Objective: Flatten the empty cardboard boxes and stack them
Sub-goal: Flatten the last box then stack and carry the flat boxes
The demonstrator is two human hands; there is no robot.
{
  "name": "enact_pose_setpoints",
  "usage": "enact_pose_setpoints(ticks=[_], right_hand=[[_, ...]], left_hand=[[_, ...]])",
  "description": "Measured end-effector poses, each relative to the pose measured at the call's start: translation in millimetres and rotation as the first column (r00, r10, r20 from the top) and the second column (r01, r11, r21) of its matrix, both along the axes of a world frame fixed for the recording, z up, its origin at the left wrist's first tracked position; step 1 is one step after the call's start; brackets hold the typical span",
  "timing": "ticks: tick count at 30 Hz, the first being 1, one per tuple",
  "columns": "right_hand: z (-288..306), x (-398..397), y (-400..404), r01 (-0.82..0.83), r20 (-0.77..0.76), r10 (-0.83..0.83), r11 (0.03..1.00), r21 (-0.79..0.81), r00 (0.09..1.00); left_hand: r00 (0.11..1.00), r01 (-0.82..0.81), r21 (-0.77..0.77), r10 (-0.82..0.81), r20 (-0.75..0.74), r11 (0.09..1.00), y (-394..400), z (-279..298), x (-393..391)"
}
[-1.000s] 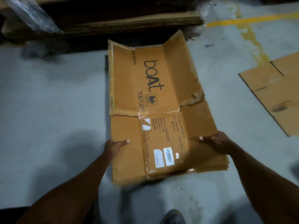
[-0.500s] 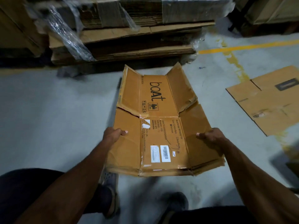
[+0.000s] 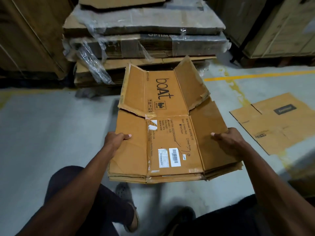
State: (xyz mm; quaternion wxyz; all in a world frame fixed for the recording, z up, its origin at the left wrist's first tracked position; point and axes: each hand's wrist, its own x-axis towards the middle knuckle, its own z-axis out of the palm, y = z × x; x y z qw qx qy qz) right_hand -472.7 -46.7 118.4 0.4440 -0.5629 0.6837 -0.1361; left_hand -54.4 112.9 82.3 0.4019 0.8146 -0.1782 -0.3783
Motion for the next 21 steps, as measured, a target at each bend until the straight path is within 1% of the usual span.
enact_pose_setpoints(ticks=[4,7,11,13,15,21], right_hand=[[23.4,12.6,-10.8,-0.006,0.047,0.011,0.995,-0.098,0.999],[42.6,29.6,-24.6,0.017,0.123,0.000,0.991,-0.135,0.992],[76.7,49.4,-53.4,0.044,0.141,-0.019,0.984,-0.175,0.990],[109.4,59.3,-62.8,0.069,0.150,-0.042,0.981,-0.181,0.988],[154.3,68.2,-70.6,0.085,0.140,-0.058,0.978,-0.189,0.988],[314.7,106.6,-92.5,0.109,0.178,-0.081,0.983,-0.150,0.981]], left_hand=[[0.999,0.008,-0.090,-0.005,0.032,0.996,-18.9,25.8,19.5],[0.998,-0.002,-0.132,0.010,0.057,0.991,-42.3,44.6,39.8],[0.996,-0.013,-0.175,0.030,0.090,0.984,-72.2,84.4,60.1],[0.996,-0.015,-0.172,0.031,0.086,0.985,-83.1,121.5,69.6],[0.996,-0.022,-0.170,0.037,0.086,0.985,-93.0,168.8,80.4],[0.996,-0.018,-0.173,0.032,0.079,0.985,-115.5,342.1,125.7]])
